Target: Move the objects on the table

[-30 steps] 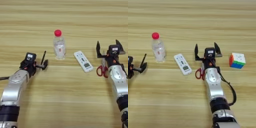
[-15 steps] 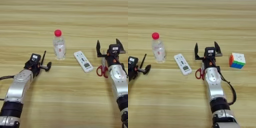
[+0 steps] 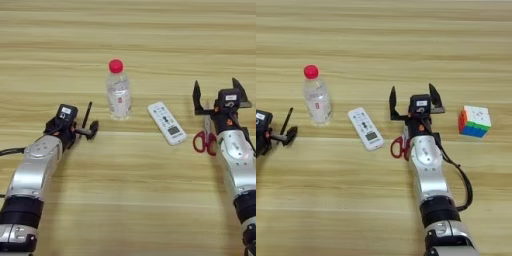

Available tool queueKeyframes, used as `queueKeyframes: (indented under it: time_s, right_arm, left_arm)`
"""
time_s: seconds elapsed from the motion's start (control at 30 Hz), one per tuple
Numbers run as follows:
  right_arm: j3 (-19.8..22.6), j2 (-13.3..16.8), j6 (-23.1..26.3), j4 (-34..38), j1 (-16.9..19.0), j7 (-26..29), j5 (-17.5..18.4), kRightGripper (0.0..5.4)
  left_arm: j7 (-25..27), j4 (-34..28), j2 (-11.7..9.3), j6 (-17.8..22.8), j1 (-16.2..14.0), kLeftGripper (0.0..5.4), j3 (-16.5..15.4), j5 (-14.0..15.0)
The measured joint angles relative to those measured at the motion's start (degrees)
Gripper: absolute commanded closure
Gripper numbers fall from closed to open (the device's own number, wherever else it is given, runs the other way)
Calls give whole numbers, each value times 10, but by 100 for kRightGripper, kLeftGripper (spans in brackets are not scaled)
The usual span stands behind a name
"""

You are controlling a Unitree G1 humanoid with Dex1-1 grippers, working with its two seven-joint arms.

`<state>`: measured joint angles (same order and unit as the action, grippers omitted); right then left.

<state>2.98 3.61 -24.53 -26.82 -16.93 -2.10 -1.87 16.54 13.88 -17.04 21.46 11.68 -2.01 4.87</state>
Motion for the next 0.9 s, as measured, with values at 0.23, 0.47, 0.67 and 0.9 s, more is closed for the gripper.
queueKeyframes:
  time_s: [0.23, 0.47, 0.67, 0.9]
  right_arm:
    - [-1, 0, 2, 1, 0, 0, 0, 0]
    - [-1, 0, 2, 1, 0, 0, 0, 0]
    - [-1, -1, 2, 1, 0, 0, 0, 0]
    - [-1, -1, 2, 1, 0, 0, 0, 0]
  left_arm:
    - [0, 21, -2, -16, 8, 1, -1, 0]
    - [3, 32, -3, -20, 14, 37, -1, 1]
    - [13, 38, -3, -20, 17, 88, 1, 1]
    - [17, 42, -3, -21, 19, 158, 1, 1]
